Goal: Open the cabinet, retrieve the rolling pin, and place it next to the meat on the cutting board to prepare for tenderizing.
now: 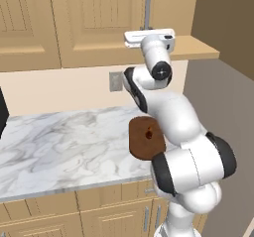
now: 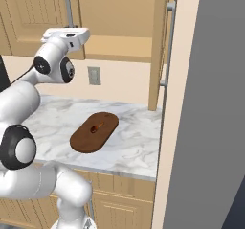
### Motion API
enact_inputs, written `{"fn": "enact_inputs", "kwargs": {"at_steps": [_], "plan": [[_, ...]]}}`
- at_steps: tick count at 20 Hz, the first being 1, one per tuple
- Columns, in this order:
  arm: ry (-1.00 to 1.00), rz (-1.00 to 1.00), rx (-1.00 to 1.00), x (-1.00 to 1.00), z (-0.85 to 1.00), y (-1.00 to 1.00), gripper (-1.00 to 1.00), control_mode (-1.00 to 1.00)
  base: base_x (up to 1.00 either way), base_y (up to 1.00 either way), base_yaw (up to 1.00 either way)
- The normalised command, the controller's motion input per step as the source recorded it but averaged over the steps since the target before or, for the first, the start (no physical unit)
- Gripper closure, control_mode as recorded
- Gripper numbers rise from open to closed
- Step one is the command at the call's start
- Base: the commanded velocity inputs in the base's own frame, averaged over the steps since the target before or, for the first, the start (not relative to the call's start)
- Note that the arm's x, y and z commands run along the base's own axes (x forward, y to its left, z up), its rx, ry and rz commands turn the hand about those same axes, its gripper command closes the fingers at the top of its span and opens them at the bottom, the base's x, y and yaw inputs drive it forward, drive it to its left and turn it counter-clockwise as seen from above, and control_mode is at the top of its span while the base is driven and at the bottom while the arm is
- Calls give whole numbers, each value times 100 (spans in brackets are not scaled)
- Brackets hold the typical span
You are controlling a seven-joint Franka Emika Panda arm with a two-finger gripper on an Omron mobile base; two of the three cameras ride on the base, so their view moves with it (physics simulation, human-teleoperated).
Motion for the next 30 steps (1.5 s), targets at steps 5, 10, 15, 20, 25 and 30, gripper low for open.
{"fn": "enact_inputs", "kwargs": {"at_steps": [5,10,15,20,25,30], "plan": [[0,0,0,-2,0,-48,100,-100,0,0,0],[0,0,0,-12,0,-11,100,-100,0,0,0],[0,0,0,-52,-4,7,100,-100,0,0,0],[0,0,0,-60,-5,20,100,-100,0,0,0],[0,0,2,-71,-6,27,100,-100,0,0,0],[0,1,2,-84,-9,52,100,-100,0,0,0]]}}
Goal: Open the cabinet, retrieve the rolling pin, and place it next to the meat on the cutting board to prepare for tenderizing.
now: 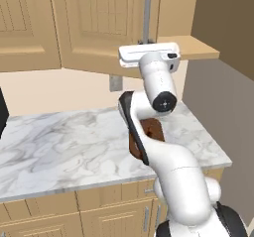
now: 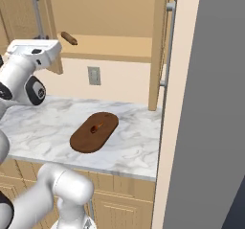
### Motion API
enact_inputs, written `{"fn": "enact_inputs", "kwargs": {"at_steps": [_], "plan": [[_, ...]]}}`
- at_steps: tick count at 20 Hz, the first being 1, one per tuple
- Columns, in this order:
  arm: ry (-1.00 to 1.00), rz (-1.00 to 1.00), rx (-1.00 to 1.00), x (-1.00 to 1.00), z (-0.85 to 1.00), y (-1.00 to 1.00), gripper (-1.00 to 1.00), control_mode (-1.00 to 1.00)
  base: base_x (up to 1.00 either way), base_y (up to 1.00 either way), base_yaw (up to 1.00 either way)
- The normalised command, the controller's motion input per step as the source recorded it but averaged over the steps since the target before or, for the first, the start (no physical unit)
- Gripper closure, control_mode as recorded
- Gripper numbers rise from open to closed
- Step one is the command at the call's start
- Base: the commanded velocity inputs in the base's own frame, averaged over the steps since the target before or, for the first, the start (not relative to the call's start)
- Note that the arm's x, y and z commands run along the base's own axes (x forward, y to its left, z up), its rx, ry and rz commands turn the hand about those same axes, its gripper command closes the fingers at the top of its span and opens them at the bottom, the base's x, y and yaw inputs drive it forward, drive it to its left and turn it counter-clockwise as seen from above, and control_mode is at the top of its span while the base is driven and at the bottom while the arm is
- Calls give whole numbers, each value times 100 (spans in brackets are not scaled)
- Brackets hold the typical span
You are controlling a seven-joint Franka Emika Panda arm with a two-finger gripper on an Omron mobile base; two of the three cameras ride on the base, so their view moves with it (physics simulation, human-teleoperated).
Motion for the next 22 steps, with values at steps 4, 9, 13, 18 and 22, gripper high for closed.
{"fn": "enact_inputs", "kwargs": {"at_steps": [4,9,13,18,22], "plan": [[0,1,2,-88,-9,56,100,-100,0,0,0],[0,0,0,-65,-14,64,100,-100,0,0,0],[1,0,1,-61,-22,55,-100,-100,0,0,0],[-1,0,8,-46,-1,11,-100,-100,0,0,0],[-10,1,12,-79,0,-4,-100,-100,0,0,0]]}}
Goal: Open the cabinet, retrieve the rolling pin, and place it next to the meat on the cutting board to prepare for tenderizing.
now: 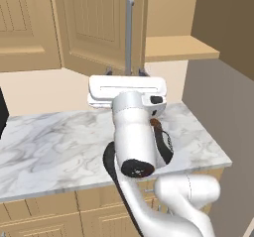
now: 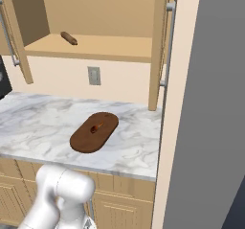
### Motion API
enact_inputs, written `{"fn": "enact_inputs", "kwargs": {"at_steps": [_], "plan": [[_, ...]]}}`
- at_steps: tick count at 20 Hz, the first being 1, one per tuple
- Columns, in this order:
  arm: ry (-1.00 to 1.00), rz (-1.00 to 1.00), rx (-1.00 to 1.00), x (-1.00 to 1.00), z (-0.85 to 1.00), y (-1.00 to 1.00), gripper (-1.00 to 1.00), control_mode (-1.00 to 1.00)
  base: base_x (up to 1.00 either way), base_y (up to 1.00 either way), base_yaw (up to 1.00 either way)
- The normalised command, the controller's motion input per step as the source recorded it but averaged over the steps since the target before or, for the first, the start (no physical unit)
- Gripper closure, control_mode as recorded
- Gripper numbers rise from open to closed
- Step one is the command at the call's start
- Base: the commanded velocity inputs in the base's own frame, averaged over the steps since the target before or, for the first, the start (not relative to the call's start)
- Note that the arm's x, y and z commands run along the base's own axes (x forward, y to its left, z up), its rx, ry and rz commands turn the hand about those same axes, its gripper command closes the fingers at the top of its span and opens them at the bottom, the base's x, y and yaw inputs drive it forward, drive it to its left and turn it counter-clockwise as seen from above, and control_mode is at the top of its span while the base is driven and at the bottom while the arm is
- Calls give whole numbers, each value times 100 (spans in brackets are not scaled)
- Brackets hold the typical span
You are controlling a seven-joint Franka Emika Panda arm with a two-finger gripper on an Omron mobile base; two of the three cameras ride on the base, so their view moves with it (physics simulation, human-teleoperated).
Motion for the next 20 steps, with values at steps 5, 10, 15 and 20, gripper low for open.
{"fn": "enact_inputs", "kwargs": {"at_steps": [5,10,15,20], "plan": [[-12,4,15,-92,0,-37,-100,-100,0,0,0],[-7,6,18,-58,0,-73,-100,-100,0,0,0],[-3,11,17,-36,-2,-89,-100,-100,0,0,0],[-1,22,17,-5,-16,-97,-100,-100,0,0,0]]}}
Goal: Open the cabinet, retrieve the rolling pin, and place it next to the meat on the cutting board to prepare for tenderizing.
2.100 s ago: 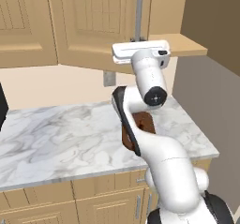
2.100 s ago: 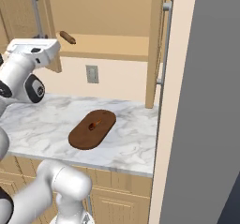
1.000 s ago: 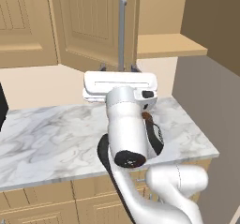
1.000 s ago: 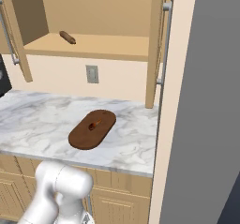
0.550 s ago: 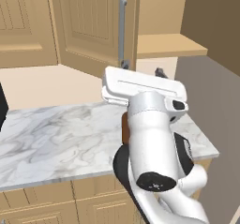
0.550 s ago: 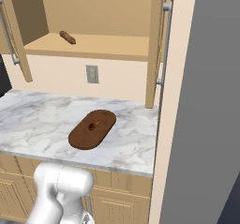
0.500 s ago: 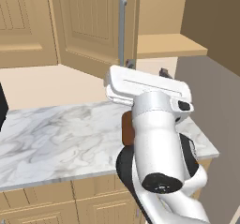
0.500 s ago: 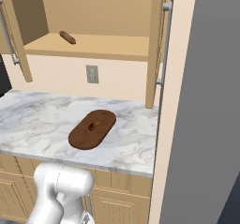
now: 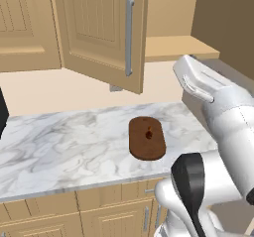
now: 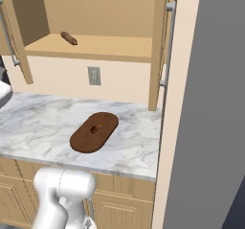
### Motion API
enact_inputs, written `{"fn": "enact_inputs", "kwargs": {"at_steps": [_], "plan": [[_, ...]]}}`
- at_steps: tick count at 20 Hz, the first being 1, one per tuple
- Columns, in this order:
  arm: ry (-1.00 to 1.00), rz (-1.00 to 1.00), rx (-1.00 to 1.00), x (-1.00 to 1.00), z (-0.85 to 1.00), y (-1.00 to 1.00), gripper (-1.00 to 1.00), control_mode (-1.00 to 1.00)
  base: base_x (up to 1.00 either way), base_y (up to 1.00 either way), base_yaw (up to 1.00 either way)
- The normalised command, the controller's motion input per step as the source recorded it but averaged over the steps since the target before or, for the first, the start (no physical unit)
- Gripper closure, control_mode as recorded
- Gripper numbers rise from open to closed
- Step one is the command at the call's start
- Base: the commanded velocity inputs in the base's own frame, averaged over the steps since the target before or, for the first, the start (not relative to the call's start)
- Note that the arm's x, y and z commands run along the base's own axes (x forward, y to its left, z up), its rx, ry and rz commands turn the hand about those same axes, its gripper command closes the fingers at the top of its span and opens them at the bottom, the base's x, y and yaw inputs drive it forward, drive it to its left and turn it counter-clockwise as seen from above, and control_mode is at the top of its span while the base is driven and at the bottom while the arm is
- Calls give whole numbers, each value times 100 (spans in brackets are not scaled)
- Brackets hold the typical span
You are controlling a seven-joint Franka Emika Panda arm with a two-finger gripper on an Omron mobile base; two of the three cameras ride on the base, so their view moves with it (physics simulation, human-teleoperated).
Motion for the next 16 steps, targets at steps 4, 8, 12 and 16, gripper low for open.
{"fn": "enact_inputs", "kwargs": {"at_steps": [4,8,12,16], "plan": [[0,35,16,25,-28,-75,-100,-100,0,0,0],[0,41,16,52,-27,-51,-100,-100,0,0,0],[1,41,15,74,-20,-22,-100,-100,0,0,0],[8,30,12,83,-12,-1,-100,-100,0,0,0]]}}
